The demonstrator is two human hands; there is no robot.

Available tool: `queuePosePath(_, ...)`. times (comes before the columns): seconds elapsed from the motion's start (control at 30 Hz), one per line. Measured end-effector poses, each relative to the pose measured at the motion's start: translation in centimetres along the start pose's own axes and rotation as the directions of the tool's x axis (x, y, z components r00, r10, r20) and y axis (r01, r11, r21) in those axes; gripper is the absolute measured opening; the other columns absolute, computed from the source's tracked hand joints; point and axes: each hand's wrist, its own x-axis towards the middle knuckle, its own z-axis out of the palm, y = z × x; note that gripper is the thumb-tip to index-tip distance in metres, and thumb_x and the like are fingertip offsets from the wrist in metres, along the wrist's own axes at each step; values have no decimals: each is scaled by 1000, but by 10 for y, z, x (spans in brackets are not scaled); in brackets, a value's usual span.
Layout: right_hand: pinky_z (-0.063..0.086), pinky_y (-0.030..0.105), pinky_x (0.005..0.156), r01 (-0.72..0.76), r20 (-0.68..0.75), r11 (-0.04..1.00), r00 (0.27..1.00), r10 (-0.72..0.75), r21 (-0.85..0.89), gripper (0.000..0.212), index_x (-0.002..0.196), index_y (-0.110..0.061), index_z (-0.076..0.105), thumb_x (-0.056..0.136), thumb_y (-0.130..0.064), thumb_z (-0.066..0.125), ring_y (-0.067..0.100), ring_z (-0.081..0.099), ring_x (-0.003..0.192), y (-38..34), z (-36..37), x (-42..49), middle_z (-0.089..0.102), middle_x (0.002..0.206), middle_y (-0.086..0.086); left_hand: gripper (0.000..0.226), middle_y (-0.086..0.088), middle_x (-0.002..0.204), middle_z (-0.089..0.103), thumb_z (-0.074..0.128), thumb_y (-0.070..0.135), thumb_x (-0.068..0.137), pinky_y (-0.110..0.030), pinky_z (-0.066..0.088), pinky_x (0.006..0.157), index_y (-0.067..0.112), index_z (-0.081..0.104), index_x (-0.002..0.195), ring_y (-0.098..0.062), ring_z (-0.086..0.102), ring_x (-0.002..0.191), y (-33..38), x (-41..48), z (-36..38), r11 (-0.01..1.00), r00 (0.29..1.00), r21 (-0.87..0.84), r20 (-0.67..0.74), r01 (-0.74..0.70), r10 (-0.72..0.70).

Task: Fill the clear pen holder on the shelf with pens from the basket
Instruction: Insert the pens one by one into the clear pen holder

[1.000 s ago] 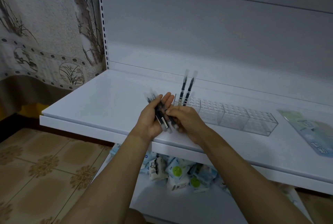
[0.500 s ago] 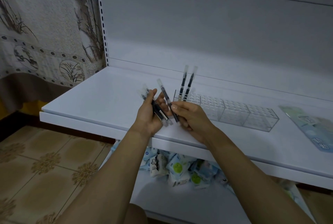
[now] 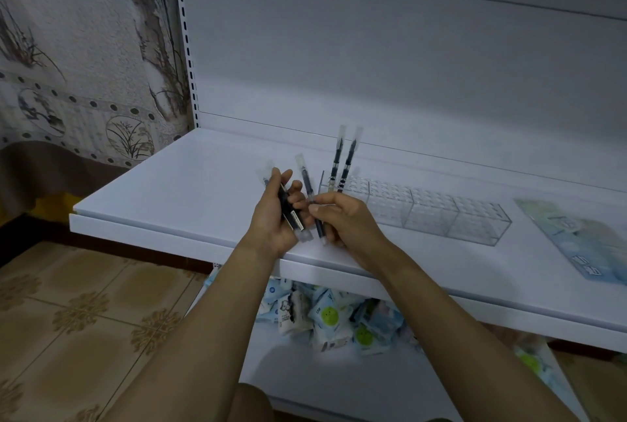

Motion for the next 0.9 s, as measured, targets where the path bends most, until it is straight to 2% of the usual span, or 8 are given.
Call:
queuePosePath(0.1,30,15,37,-23,-17,1000,1000,23,-20,18,107,-5,65,92,-12,57,8,43,38,-1,0,-1,58,50,-4,23,4,67,50,49,42,96,-15,39,41,20,53,96,-6,40,41,0,0,-1,1000,1000,-12,3,2,-2)
queuePosePath(0.17,31,16,38,-32,-27,999,999,32,-26,18,106,-8,66,92,-14,57,9,44,37,0,0,-1,53,47,1,22,3,67,50,49,40,97,-14,39,40,19,53,98,-5,42,41,0,0,-1,1000,1000,-23,11,2,-2)
queuePosePath(0.27,33,20,43,-19,-20,1000,1000,19,-12,16,103,-11,67,92,-14,57,13,48,40,2,1,0,55,47,2,21,4,67,50,50,38,96,-14,41,39,18,53,102,-3,43,40,0,-2,0,1000,999,-12,32,1,-1)
queuePosePath(0.37,34,20,43,12,-14,1000,1000,-13,-18,18,107,-7,65,91,-14,61,11,50,43,2,1,-2,65,59,-2,19,6,61,47,50,36,97,-16,41,41,19,53,103,-5,41,40,0,-2,1,1000,999,25,32,-8,7)
queuePosePath(0.53,38,19,40,70,-38,998,997,-69,4,21,106,-4,63,86,-9,67,10,51,42,-7,0,-5,66,71,8,24,5,51,41,54,25,96,-15,40,40,14,50,75,-5,38,39,2,-6,7,999,999,4,2,43,-43)
queuePosePath(0.67,40,21,42,144,-121,988,981,-150,-60,18,102,-11,59,86,-8,66,9,55,51,-42,-22,0,72,87,5,27,5,52,42,55,23,95,-14,38,39,14,49,70,-5,38,38,3,-4,6,995,996,-39,10,91,-91)
queuePosePath(0.73,41,21,47,180,-190,982,964,-187,-55,14,99,-13,60,87,-9,65,8,57,57,-59,-38,6,72,88,1,25,4,53,45,54,25,96,-14,39,39,14,52,74,-5,40,39,2,-3,5,994,996,-53,18,93,-92)
queuePosePath(0.9,49,21,62,194,-294,976,931,-214,-97,11,98,-19,67,88,-16,65,7,63,72,-71,-62,23,68,87,-2,20,1,64,51,51,36,97,-15,44,44,18,58,98,-6,46,44,0,2,2,996,999,-81,32,37,-34)
